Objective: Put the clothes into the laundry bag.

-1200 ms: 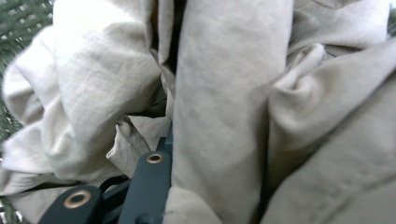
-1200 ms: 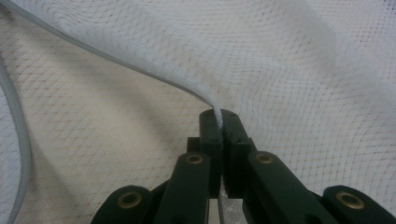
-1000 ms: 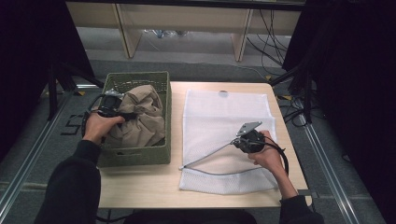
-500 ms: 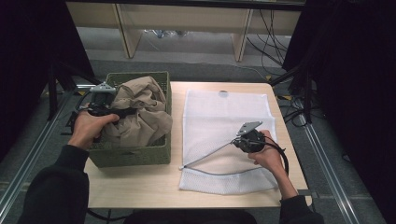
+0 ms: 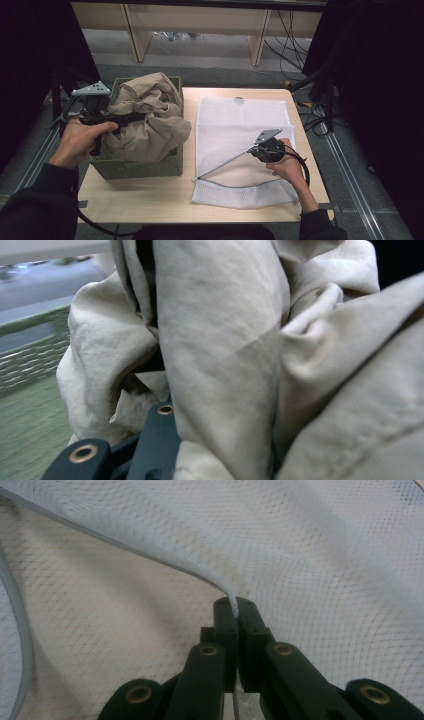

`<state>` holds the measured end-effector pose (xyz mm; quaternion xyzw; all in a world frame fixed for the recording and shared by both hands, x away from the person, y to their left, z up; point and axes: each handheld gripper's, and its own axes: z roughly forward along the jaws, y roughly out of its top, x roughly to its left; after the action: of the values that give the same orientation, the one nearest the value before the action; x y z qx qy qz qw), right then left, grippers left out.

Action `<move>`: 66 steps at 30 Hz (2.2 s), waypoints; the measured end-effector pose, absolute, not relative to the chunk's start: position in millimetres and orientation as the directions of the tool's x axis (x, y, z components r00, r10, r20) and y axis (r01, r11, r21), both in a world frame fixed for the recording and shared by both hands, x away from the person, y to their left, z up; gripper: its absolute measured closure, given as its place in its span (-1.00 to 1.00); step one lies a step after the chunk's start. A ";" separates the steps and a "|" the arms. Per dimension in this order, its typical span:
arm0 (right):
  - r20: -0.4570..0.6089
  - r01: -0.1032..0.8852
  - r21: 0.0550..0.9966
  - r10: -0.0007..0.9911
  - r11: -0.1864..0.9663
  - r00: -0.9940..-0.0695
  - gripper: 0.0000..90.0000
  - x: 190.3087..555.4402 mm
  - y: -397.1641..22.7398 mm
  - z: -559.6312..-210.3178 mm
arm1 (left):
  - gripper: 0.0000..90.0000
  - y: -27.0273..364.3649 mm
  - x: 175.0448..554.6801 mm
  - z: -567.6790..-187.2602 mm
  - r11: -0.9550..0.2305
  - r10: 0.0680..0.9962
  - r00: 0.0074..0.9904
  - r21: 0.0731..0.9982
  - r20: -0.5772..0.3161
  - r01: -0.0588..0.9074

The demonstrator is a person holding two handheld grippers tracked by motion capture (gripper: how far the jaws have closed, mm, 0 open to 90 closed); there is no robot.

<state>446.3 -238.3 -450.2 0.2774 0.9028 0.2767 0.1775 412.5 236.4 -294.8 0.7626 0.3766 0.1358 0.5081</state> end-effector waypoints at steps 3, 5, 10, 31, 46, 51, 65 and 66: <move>-0.166 0.402 0.598 0.597 0.694 -0.785 1.00 446.3 -238.2 -450.0 | 0.49 227.7 402.5 -290.8 -0.187 0.674 0.709 0.880 -0.208 0.436; -0.169 0.398 0.599 0.596 0.695 -0.785 0.99 446.8 -238.2 -449.5 | 0.49 221.4 396.6 -289.8 -0.185 0.646 0.730 0.883 -0.222 0.432; -0.168 0.402 0.601 0.601 0.691 -0.782 1.00 446.7 -238.4 -447.7 | 0.49 199.9 380.7 -289.7 -0.177 0.566 0.781 0.886 -0.264 0.428; -0.172 0.376 0.639 0.602 0.670 -0.780 1.00 449.5 -244.4 -433.6 | 0.50 100.1 339.3 -299.9 -0.250 0.264 0.910 0.888 -0.321 0.386; -0.158 0.372 0.673 0.615 0.640 -0.772 1.00 448.9 -250.5 -420.5 | 0.49 16.2 358.2 -380.5 -0.408 0.157 0.902 0.805 -0.402 0.430; -0.168 0.353 0.699 0.622 0.622 -0.765 1.00 446.5 -251.7 -414.7 | 0.49 -4.0 370.2 -411.4 -0.435 0.177 0.874 0.761 -0.452 0.482; -0.184 0.313 0.710 0.595 0.631 -0.782 1.00 439.9 -250.2 -399.5 | 0.48 -22.5 390.7 -420.7 -0.476 0.339 0.867 0.729 -0.365 0.493; -0.181 0.321 0.708 0.600 0.629 -0.779 1.00 438.3 -249.9 -397.0 | 0.48 -19.4 392.5 -417.8 -0.465 0.345 0.862 0.731 -0.371 0.500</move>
<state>438.3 -249.9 -397.0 0.2619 0.8790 0.3418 0.2046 392.5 -19.4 -417.8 0.8516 0.2481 -0.0854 0.4538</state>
